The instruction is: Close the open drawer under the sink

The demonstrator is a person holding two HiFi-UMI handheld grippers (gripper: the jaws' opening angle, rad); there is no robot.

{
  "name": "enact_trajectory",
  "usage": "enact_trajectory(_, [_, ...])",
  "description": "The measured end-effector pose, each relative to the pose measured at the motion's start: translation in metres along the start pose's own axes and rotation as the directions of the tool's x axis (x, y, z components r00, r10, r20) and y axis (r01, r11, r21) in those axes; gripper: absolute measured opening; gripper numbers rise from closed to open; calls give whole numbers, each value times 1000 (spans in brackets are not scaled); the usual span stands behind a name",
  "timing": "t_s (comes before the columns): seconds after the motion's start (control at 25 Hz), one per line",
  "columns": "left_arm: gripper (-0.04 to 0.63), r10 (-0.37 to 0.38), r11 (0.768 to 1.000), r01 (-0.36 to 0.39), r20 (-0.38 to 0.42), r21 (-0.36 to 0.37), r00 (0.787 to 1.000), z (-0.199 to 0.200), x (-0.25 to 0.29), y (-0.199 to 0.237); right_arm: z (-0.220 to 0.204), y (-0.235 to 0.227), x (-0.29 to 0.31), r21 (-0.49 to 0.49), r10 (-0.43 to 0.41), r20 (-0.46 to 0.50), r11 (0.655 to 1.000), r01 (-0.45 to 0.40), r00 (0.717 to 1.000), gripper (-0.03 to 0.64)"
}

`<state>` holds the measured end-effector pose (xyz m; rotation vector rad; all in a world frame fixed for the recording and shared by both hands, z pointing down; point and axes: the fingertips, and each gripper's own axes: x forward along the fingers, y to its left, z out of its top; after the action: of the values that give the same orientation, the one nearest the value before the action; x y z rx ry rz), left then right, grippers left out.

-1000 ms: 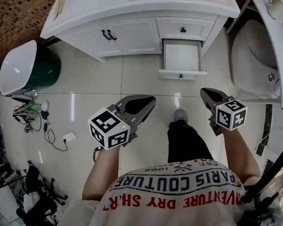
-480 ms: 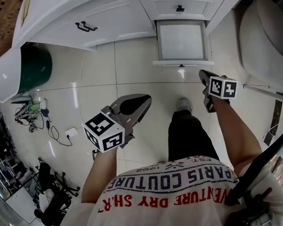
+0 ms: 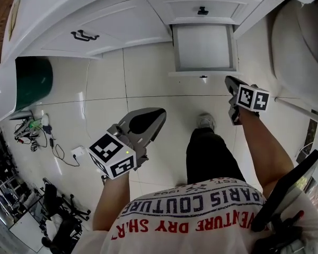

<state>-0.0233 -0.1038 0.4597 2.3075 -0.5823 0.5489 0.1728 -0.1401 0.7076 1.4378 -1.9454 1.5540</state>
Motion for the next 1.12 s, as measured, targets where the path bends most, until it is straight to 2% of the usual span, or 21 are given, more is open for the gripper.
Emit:
enact_trajectory(0.64, [-16, 25, 1000, -25, 39, 4, 999, 31, 27, 43, 164, -8, 76, 18, 50, 132, 998, -53, 990, 8])
enact_trajectory(1.12, [-15, 10, 1000, -10, 27, 16, 1000, 37, 38, 45, 180, -8, 85, 22, 25, 97, 999, -27, 995, 11])
